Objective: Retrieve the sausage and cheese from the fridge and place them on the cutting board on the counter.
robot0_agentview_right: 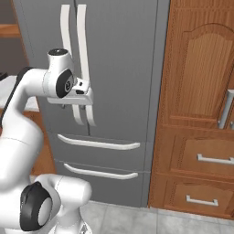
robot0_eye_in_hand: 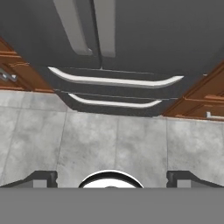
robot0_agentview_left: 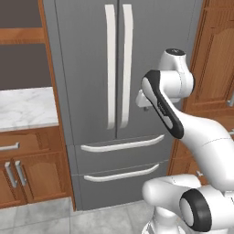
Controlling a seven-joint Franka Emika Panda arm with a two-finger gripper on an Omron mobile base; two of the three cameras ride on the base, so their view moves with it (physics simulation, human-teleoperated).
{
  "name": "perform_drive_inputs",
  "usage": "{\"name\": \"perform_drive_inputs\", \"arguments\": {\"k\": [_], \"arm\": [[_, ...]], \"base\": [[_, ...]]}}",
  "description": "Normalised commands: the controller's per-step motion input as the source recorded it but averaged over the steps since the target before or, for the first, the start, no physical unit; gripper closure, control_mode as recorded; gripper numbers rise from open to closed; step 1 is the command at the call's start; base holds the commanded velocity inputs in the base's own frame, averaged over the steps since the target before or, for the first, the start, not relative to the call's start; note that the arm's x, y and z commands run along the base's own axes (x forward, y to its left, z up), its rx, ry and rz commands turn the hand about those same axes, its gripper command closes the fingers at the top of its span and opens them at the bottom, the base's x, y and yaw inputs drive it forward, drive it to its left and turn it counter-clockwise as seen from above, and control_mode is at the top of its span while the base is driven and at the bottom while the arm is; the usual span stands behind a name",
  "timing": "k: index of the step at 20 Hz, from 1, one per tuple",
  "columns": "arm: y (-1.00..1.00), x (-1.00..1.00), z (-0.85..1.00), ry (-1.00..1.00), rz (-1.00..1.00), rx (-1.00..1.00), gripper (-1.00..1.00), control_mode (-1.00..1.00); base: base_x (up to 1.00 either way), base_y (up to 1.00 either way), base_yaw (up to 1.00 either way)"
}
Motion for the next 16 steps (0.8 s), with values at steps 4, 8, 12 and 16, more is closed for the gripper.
{"name": "perform_drive_inputs", "arguments": {"k": [4,8,12,16], "arm": [[0.0,0.0,0.0,0.0,0.0,0.0,-1.0,1.0],[0.0,0.0,0.0,0.0,0.0,0.0,-1.0,1.0],[0.0,0.0,0.0,0.0,0.0,0.0,-1.0,1.0],[0.0,0.0,0.0,0.0,0.0,0.0,-1.0,1.0]], "base": [[-0.07,0.0,0.0],[0.0,0.0,0.0],[0.0,0.0,0.0],[0.0,0.0,0.0]]}}
